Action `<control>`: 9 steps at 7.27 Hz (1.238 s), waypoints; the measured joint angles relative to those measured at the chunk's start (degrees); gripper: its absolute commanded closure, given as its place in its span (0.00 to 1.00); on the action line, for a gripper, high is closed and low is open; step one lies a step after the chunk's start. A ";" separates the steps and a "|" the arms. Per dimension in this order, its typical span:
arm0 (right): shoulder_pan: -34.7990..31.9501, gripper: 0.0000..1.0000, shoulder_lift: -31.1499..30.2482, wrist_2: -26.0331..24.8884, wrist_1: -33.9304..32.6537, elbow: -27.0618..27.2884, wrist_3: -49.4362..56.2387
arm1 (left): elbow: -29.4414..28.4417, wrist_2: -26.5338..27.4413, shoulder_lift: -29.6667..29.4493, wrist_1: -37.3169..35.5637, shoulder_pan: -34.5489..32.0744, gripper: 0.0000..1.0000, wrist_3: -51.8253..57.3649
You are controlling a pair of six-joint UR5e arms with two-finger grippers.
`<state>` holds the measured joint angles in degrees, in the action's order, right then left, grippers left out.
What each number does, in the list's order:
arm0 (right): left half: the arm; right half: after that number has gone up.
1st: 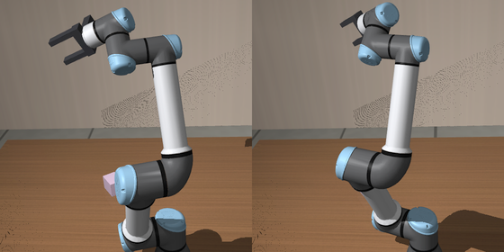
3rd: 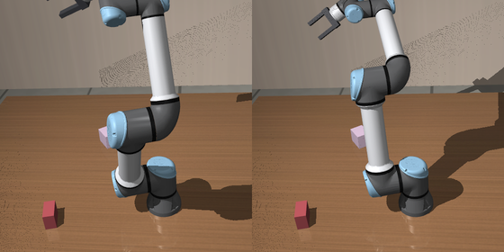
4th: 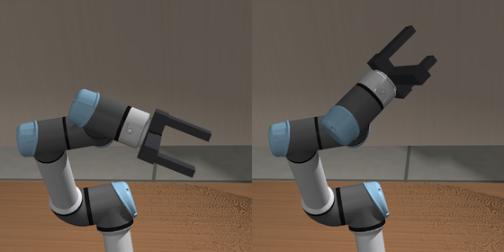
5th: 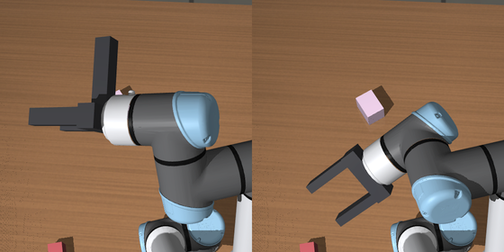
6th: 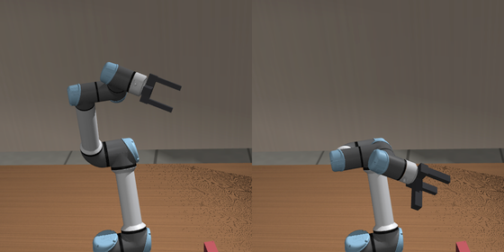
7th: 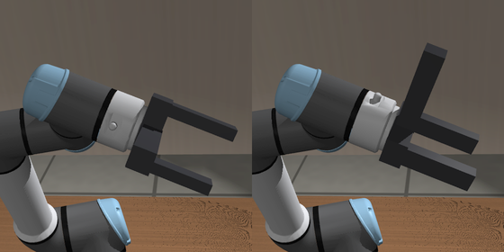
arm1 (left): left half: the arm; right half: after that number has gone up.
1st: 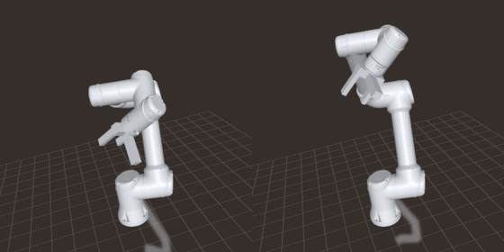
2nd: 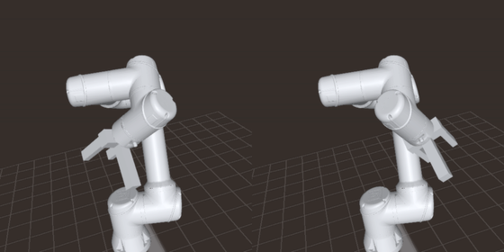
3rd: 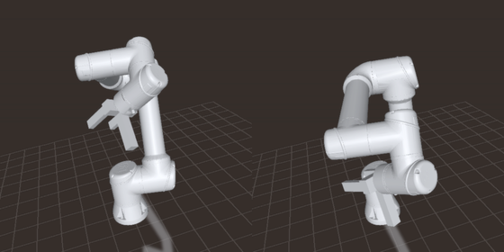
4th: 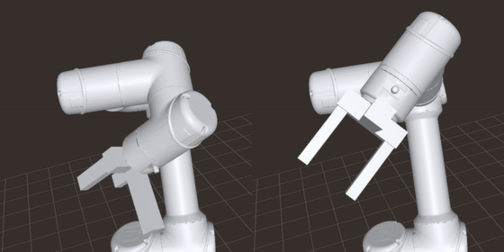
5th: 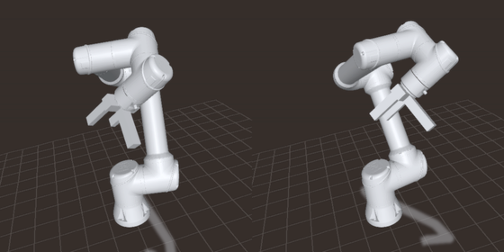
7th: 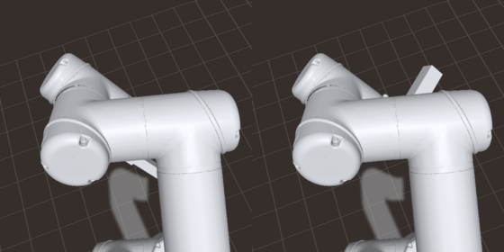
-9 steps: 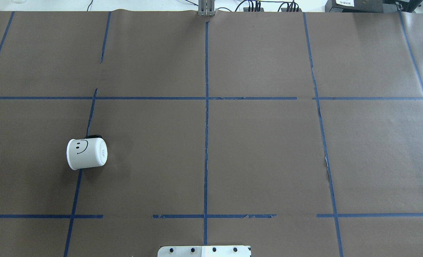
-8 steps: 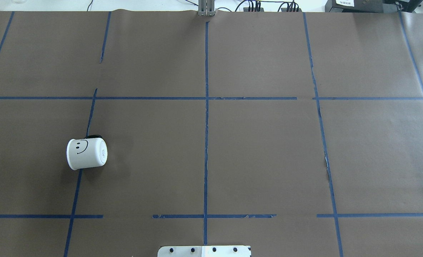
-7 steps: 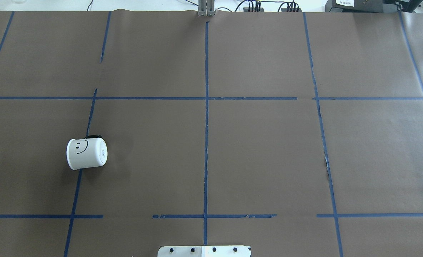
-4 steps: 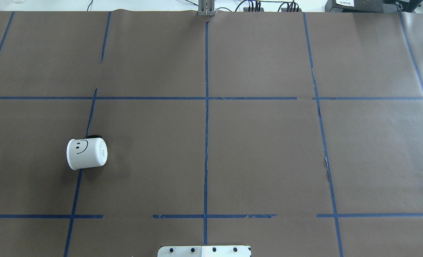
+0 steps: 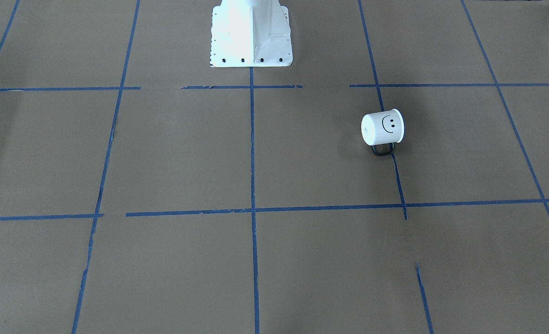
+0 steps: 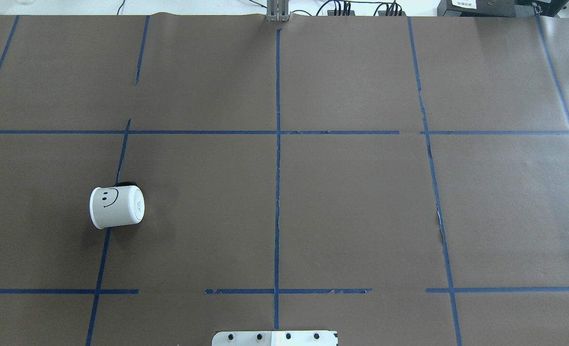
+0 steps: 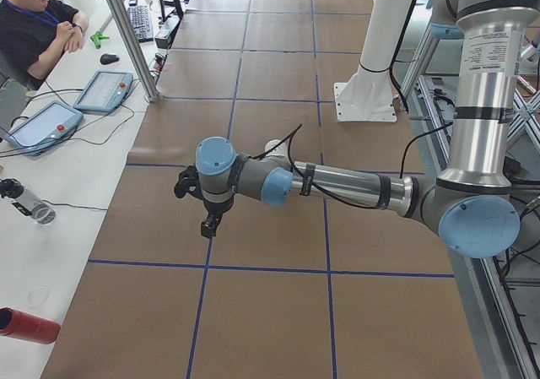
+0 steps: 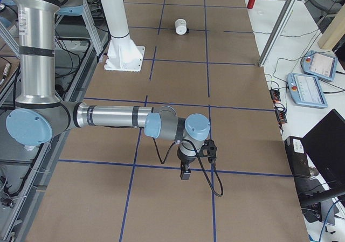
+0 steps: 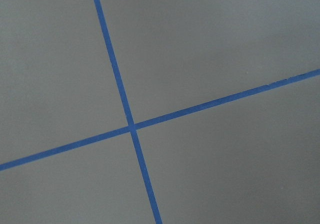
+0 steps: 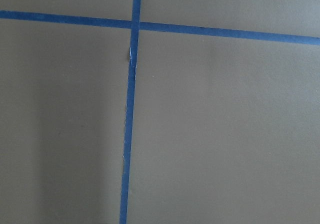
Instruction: Flip mug
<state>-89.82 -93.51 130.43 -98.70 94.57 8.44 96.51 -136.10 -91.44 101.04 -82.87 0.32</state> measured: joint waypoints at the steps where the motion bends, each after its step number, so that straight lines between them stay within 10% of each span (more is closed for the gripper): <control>1: 0.00 0.00 0.00 0.00 0.00 0.00 0.00 | 0.23 0.00 0.06 3.68 3.43 0.00 -7.62; 5: 0.00 0.00 0.00 0.00 0.00 0.00 0.00 | 0.64 1.20 6.73 37.60 18.80 0.00 -51.90; 9: 0.00 0.00 0.00 0.00 0.00 0.00 0.00 | 0.79 14.62 9.78 61.68 34.79 0.00 -87.62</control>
<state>-89.82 -93.51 130.43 -98.70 94.57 8.44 97.30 -121.48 -81.66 162.73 -48.08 -87.30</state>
